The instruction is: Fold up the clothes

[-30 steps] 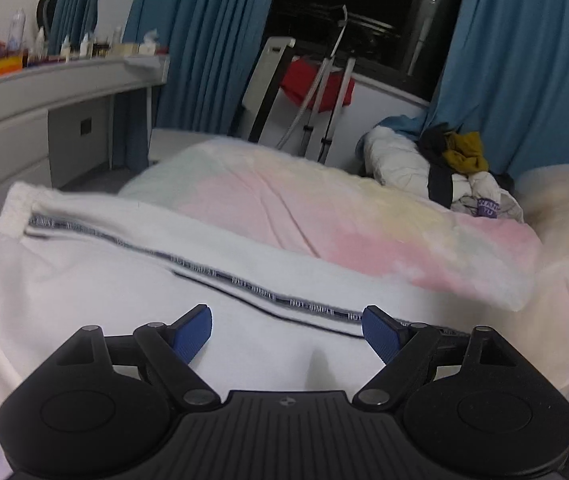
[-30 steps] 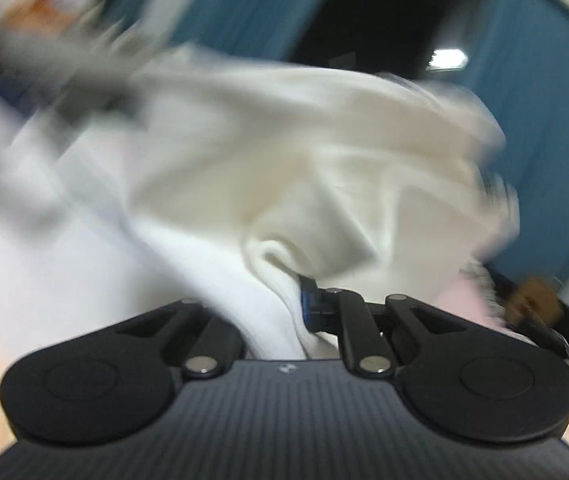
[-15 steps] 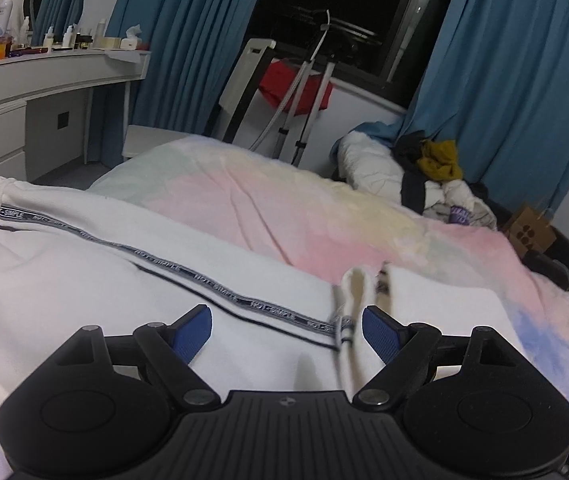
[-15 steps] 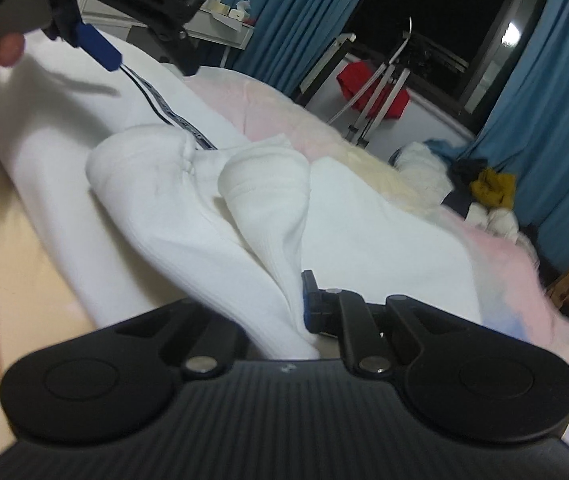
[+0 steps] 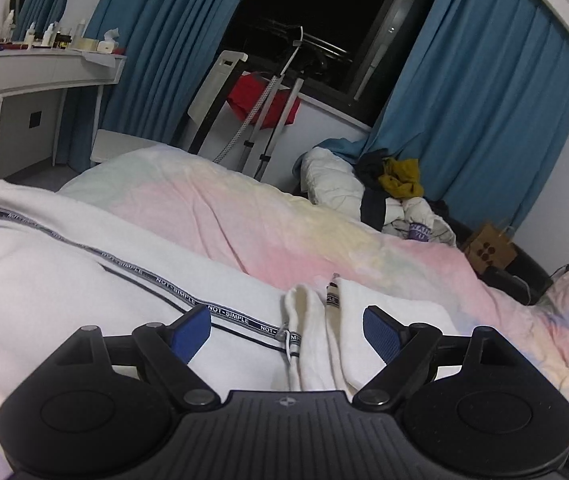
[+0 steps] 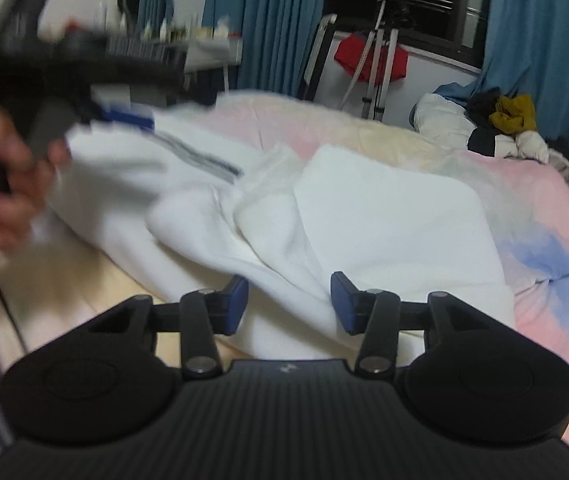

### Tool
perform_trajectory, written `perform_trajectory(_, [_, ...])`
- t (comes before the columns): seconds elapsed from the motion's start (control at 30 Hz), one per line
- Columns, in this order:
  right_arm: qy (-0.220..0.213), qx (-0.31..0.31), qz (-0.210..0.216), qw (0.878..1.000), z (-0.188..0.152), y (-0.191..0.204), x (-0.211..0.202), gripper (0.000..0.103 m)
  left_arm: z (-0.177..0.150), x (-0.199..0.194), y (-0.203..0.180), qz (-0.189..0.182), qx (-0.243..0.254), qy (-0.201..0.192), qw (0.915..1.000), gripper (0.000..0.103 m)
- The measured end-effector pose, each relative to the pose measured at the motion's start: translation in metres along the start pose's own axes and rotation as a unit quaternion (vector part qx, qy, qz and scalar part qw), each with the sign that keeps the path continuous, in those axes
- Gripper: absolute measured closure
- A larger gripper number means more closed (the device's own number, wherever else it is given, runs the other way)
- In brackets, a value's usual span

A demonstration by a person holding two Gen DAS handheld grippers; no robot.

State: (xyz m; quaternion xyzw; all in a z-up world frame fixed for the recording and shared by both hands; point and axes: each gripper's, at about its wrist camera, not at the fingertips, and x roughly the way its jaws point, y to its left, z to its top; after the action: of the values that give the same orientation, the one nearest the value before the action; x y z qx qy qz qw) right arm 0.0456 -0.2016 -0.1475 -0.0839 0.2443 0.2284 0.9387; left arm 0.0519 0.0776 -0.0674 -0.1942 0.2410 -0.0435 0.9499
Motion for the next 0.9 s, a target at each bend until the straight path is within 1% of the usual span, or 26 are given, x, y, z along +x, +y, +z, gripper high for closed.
perform_trajectory(0.07, [-0.022, 0.022, 0.007, 0.999, 0.007, -0.009, -0.003, 0.055, -0.001, -0.004, 0.001, -0.005, -0.011, -0.001, 0.9999, 0.018])
perform_trajectory(0.1, [-0.028, 0.028, 0.003, 0.999, 0.009, -0.013, 0.002, 0.055, -0.002, -0.005, 0.001, -0.008, -0.014, -0.001, 0.9999, 0.018])
perform_trajectory(0.17, [-0.025, 0.025, 0.002, 0.999, 0.013, -0.017, 0.018, 0.055, -0.003, -0.005, -0.002, -0.010, -0.013, -0.002, 0.9999, 0.018])
perform_trajectory(0.27, [0.001, 0.002, 0.042, 0.999, 0.006, -0.011, 0.045, 0.055, -0.006, -0.001, -0.006, -0.001, 0.001, 0.001, 1.0000, 0.018])
perform_trajectory(0.3, [0.007, -0.008, 0.047, 0.999, 0.002, -0.008, 0.052, 0.055, -0.007, 0.001, -0.007, 0.002, 0.004, 0.005, 1.0000, 0.018])
perform_trajectory(0.37, [0.018, -0.028, 0.052, 0.998, -0.005, 0.000, 0.065, 0.055, -0.009, 0.003, -0.007, 0.009, 0.005, 0.012, 0.9999, 0.018])
perform_trajectory(0.43, [0.011, -0.036, 0.039, 0.999, -0.008, 0.004, 0.067, 0.056, -0.011, 0.006, -0.006, 0.014, 0.003, 0.019, 0.9997, 0.018])
perform_trajectory(0.47, [0.011, -0.029, 0.035, 0.999, -0.007, 0.003, 0.067, 0.060, -0.011, 0.006, -0.005, 0.014, 0.000, 0.021, 0.9997, 0.018])
perform_trajectory(0.5, [0.010, -0.019, 0.034, 0.999, -0.005, 0.002, 0.065, 0.075, -0.012, 0.007, -0.004, 0.016, -0.002, 0.022, 0.9996, 0.018])
perform_trajectory(0.53, [0.010, -0.009, 0.033, 0.999, -0.003, 0.000, 0.063, 0.084, -0.012, 0.005, -0.003, 0.016, -0.003, 0.022, 0.9996, 0.018])
perform_trajectory(0.57, [0.005, 0.002, 0.030, 1.000, 0.000, -0.002, 0.059, 0.091, -0.011, 0.005, -0.003, 0.017, -0.002, 0.020, 0.9997, 0.018])
perform_trajectory(0.6, [-0.006, 0.010, 0.029, 1.000, 0.004, -0.002, 0.051, 0.096, -0.011, 0.004, -0.003, 0.017, -0.002, 0.018, 0.9997, 0.018])
perform_trajectory(0.67, [-0.029, 0.014, 0.023, 0.999, 0.012, 0.001, 0.034, 0.096, -0.011, 0.002, -0.003, 0.017, -0.003, 0.016, 0.9997, 0.018])
perform_trajectory(0.77, [-0.036, 0.002, 0.016, 0.999, 0.015, 0.010, 0.023, 0.096, -0.009, 0.001, -0.001, 0.018, -0.008, 0.014, 0.9997, 0.018])
perform_trajectory(0.87, [0.018, 0.001, 0.022, 1.000, 0.001, 0.011, 0.047, 0.096, -0.006, -0.010, 0.009, 0.033, -0.028, 0.015, 0.9990, 0.018])
perform_trajectory(0.9, [0.029, 0.000, 0.024, 0.999, -0.004, 0.011, 0.055, 0.096, -0.004, -0.014, 0.013, 0.038, -0.034, 0.015, 0.9986, 0.018])
